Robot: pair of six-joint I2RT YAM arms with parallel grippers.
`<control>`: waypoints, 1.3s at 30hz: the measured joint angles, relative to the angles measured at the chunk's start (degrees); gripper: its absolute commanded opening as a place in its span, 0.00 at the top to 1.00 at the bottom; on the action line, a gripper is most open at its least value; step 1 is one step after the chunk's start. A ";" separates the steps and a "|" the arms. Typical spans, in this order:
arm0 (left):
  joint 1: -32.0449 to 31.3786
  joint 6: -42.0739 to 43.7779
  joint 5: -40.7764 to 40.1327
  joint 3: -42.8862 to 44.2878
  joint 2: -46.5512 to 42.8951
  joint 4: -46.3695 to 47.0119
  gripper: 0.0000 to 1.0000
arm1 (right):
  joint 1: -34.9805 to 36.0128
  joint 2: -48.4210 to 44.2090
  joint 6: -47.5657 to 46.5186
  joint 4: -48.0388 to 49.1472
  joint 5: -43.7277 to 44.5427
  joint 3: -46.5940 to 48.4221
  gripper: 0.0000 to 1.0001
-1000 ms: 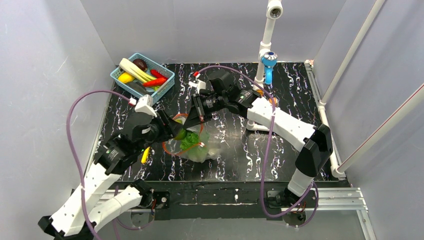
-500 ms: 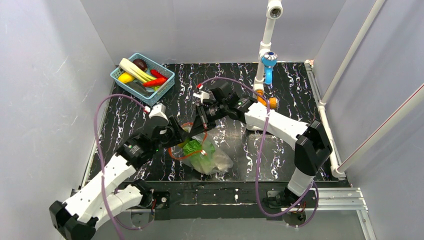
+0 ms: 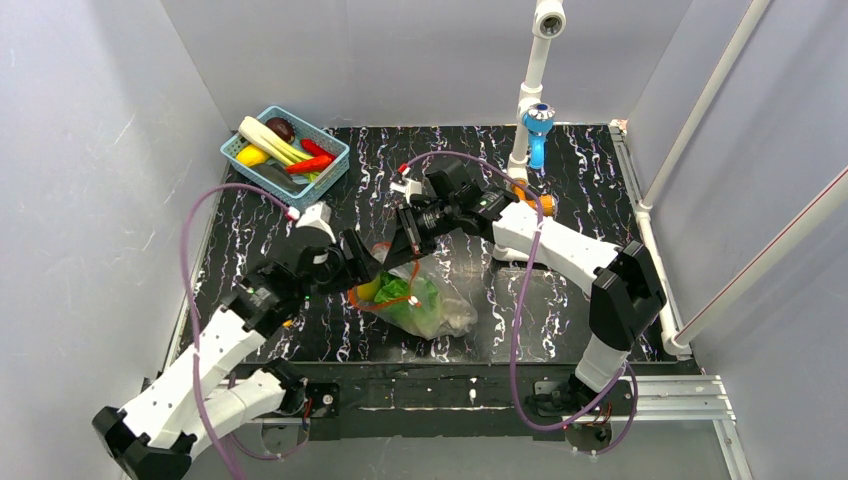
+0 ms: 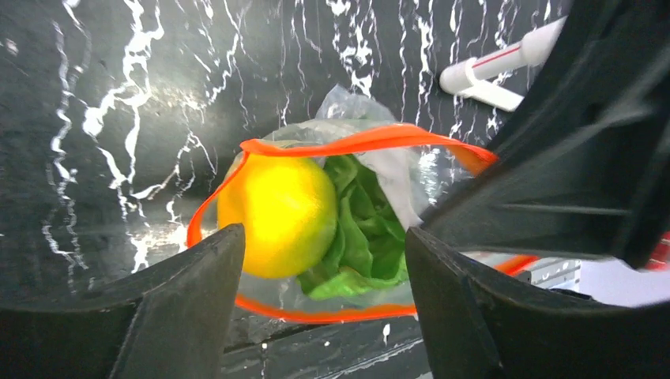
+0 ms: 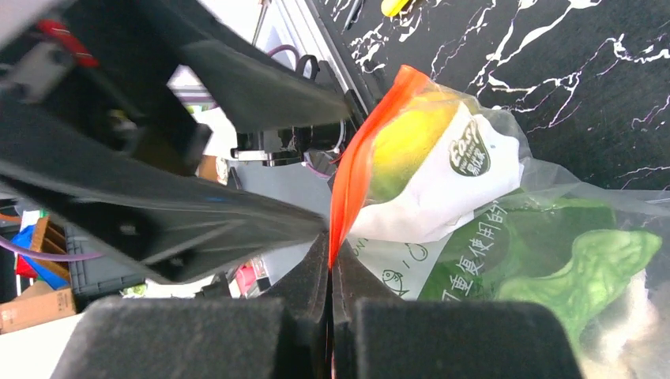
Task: Place the food in the zip-top bag and seal the zipper
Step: Place the fake vegetable in the zipper food storage bag, then adjust the zipper food storage bag at the center of the board.
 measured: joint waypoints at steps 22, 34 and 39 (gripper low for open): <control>0.00 -5.38 -3.63 7.08 -9.81 -27.74 0.62 | -0.35 -0.87 -0.24 -0.90 -0.90 1.77 0.99; 0.00 -7.69 -3.67 2.21 -2.89 -19.74 0.80 | -0.35 -0.96 -0.15 -0.85 -1.25 1.77 0.99; 0.02 -8.28 -4.37 1.36 -3.21 -19.30 0.80 | -0.35 -0.96 -0.04 -0.85 -1.44 1.77 0.99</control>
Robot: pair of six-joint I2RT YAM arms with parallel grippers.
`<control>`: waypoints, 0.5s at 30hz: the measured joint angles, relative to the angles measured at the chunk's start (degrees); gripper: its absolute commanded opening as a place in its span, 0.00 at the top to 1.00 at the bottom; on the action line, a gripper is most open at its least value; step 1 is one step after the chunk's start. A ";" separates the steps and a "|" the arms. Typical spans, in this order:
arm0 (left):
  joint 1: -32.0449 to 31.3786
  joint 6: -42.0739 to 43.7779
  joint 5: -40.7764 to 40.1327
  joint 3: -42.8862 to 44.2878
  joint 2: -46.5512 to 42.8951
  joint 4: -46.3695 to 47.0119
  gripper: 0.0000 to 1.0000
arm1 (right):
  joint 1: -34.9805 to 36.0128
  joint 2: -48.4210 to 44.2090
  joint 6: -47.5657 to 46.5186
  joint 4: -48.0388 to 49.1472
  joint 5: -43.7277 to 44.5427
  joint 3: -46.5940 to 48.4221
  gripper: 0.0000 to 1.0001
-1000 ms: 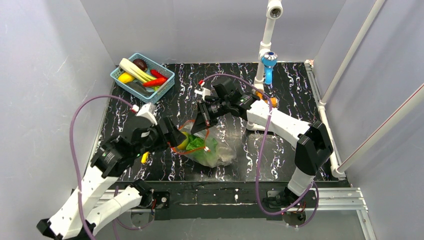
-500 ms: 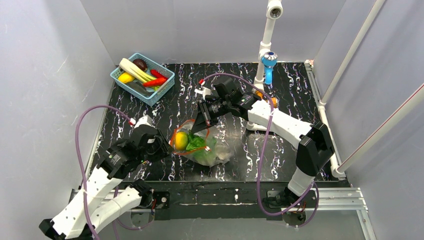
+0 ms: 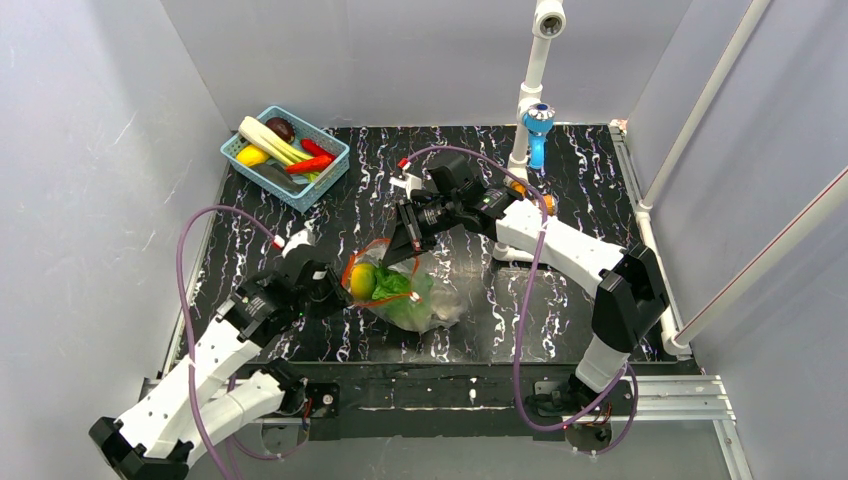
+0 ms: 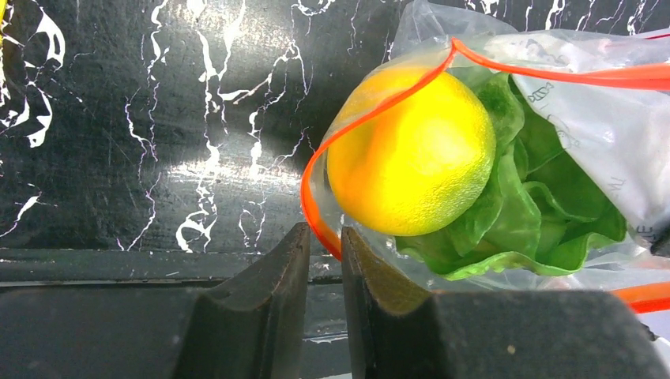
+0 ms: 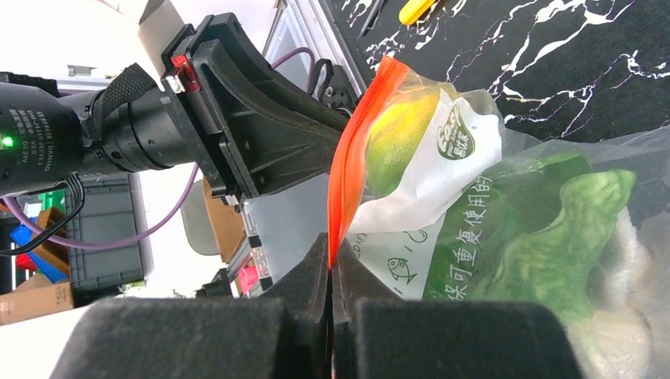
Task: Place the food in the zip-top bag and seal the zipper
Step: Adjust the zipper food storage bag at the center of the board.
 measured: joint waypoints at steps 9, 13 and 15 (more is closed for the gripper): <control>0.09 -1.05 0.20 -3.43 0.11 3.17 0.67 | 0.00 0.00 0.02 0.00 -0.07 0.00 0.99; 0.09 -0.81 0.74 -3.98 1.25 5.05 1.00 | 0.00 0.00 0.02 0.00 -0.04 0.00 0.99; 0.11 0.09 0.81 -3.78 1.29 5.79 1.00 | 0.04 0.00 -0.07 -0.04 0.02 0.02 0.99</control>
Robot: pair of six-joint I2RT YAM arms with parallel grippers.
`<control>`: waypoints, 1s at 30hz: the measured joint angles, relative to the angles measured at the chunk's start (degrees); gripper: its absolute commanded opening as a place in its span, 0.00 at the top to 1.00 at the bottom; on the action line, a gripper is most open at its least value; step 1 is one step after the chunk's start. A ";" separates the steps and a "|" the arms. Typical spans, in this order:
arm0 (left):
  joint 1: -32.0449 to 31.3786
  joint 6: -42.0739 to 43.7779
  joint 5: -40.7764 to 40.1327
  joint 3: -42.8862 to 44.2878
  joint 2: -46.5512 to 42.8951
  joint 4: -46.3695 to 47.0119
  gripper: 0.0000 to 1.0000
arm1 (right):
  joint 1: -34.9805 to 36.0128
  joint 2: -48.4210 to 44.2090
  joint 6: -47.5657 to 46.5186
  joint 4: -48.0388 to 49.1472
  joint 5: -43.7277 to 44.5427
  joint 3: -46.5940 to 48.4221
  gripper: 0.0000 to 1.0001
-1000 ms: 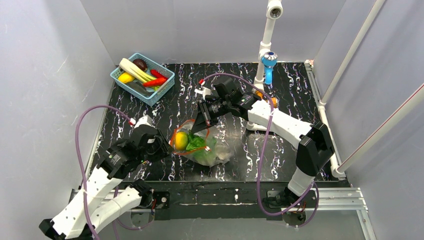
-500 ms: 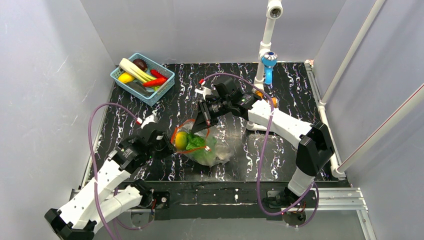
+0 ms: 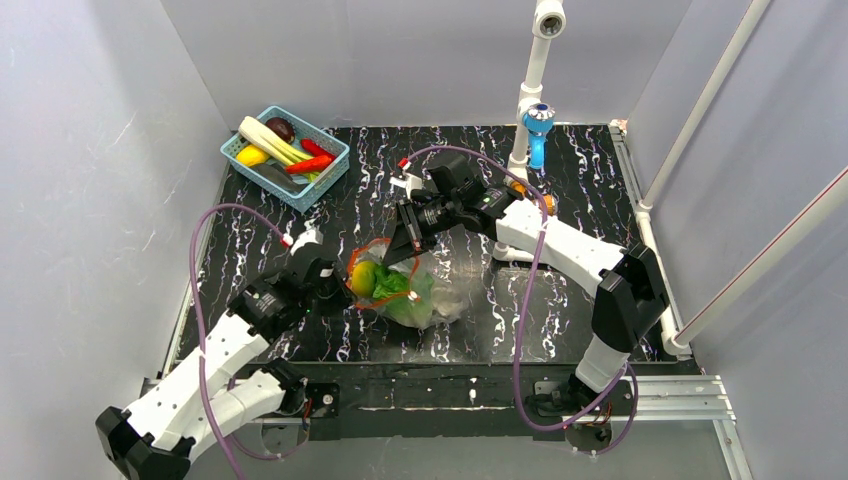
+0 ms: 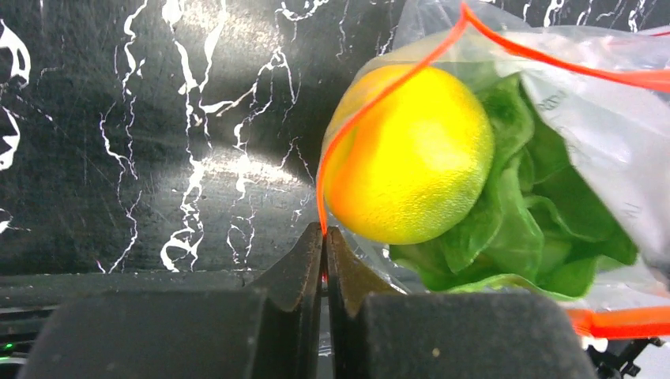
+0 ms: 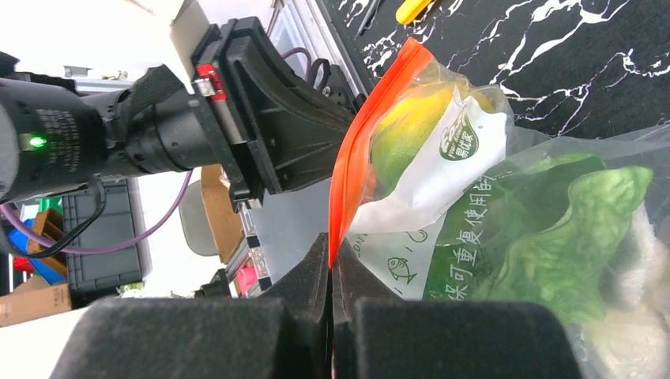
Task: Place the food in the zip-top bag and seal the zipper
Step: Adjust the zipper food storage bag at the center of the board.
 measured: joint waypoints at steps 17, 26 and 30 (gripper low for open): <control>0.11 2.69 8.00 17.31 -1.09 -4.13 1.00 | 10.75 -0.13 -17.07 -24.11 31.98 18.21 0.95; 0.39 2.45 6.97 12.04 4.37 -6.12 1.00 | 12.41 8.33 -21.11 -27.30 42.80 18.10 0.92; 0.39 3.45 7.63 22.21 4.15 -8.04 1.00 | 14.99 8.02 -22.93 -30.08 45.86 22.40 0.91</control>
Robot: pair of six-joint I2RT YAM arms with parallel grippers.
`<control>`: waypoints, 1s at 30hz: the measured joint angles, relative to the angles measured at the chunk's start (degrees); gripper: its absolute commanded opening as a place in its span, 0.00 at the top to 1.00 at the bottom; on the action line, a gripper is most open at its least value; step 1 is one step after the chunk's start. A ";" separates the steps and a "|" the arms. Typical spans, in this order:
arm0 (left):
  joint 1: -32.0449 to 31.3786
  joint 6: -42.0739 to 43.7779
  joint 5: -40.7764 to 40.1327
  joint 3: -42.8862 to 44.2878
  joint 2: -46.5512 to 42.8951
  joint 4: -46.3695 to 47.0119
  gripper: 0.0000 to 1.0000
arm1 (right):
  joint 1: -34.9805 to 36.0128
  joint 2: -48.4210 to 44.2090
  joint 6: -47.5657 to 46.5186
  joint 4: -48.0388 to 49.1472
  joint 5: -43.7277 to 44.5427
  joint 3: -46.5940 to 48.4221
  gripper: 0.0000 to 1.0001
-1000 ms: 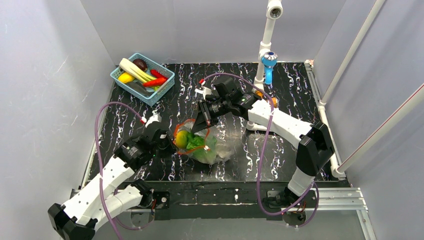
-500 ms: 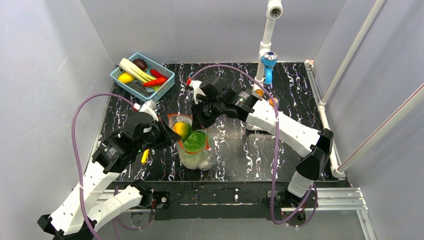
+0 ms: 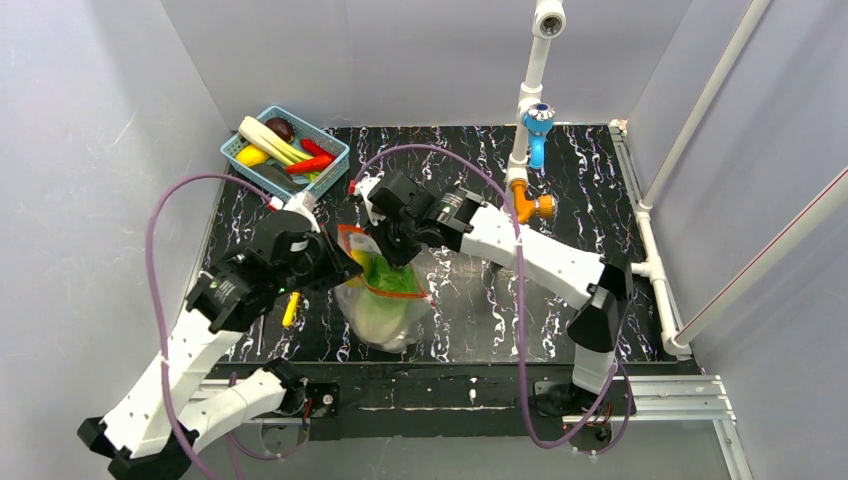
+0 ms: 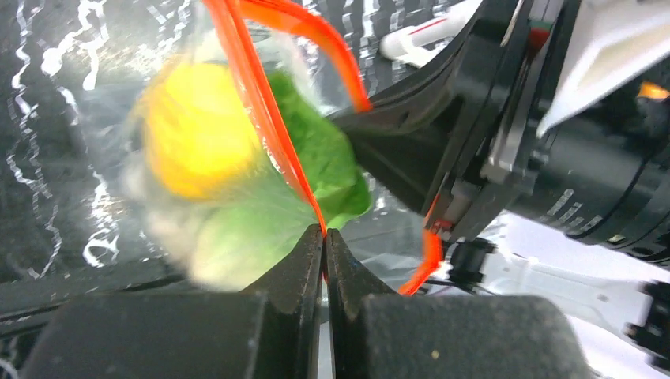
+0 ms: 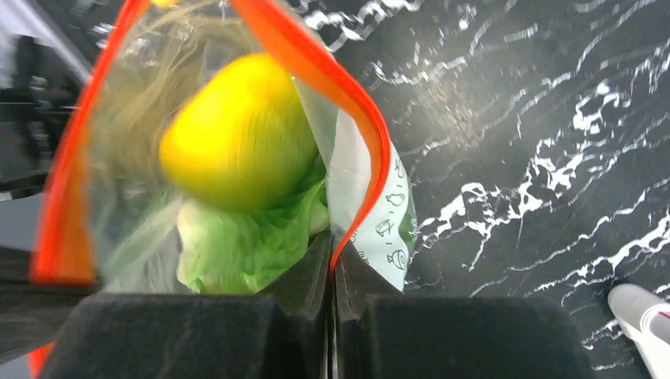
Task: Place the food in the zip-top bag and seal the zipper
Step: Adjust the zipper food storage bag at the center of the board.
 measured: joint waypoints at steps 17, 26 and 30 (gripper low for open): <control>0.07 -2.69 -1.46 -11.91 -6.12 0.85 1.00 | 1.92 -2.99 -1.18 7.32 -2.12 -5.33 0.98; 0.07 -5.03 -3.78 -9.60 -9.31 1.22 1.00 | 1.81 -3.67 -1.88 7.91 -10.95 -3.76 0.93; 0.07 -6.86 -5.20 -9.66 -11.39 0.90 1.00 | 1.88 -4.74 -1.03 9.70 -15.13 -4.85 0.91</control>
